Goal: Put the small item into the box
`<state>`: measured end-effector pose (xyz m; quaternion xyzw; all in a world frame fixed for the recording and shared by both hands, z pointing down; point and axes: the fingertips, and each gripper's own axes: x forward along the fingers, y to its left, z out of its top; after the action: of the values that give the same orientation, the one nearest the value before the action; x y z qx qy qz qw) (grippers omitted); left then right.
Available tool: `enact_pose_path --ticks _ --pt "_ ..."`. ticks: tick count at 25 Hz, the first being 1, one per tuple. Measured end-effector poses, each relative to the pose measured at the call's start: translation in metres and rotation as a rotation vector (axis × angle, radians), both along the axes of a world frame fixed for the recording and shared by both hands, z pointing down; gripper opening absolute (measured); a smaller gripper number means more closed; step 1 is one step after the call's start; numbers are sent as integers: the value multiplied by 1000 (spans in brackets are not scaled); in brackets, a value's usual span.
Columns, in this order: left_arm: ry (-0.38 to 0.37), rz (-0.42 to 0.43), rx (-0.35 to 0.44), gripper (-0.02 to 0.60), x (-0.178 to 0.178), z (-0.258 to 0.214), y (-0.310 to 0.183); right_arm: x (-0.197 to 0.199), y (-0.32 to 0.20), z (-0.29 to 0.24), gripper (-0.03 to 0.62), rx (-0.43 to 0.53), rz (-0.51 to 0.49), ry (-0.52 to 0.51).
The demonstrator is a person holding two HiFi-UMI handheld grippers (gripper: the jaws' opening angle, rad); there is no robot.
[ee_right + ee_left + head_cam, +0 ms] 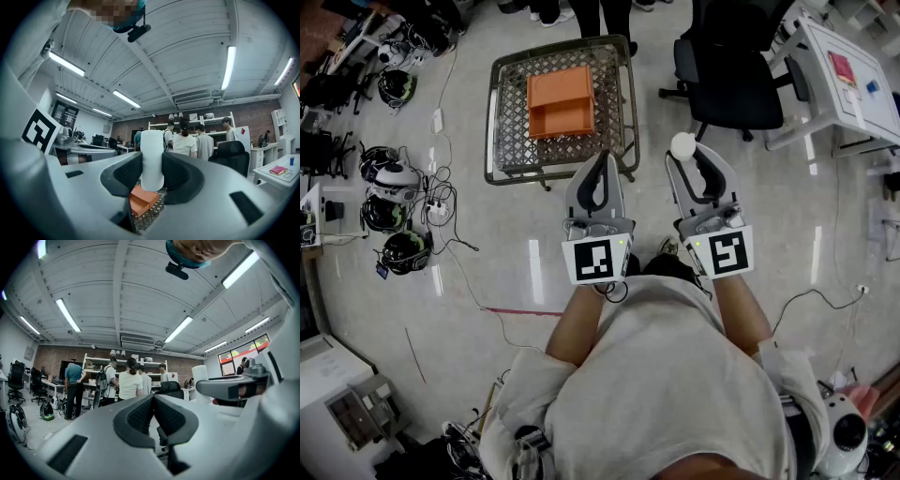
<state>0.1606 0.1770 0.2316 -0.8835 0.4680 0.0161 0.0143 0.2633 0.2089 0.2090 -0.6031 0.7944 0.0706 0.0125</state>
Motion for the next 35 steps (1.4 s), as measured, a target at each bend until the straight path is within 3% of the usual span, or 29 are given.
enact_pose_path --ticks 7,14,29,35 --pt "25 -5 -5 6 8 -2 -2 -1 0 2 123 -6 -20 -16" --pt "25 -56 -7 6 -8 0 1 -26 1 4 123 -18 -100 -40" --pt "22 -293 -18 6 -96 8 12 -108 -9 12 123 -41 -346 -45" --pt "29 -332 -30 6 -130 10 16 -138 -10 11 123 -22 -385 -15"
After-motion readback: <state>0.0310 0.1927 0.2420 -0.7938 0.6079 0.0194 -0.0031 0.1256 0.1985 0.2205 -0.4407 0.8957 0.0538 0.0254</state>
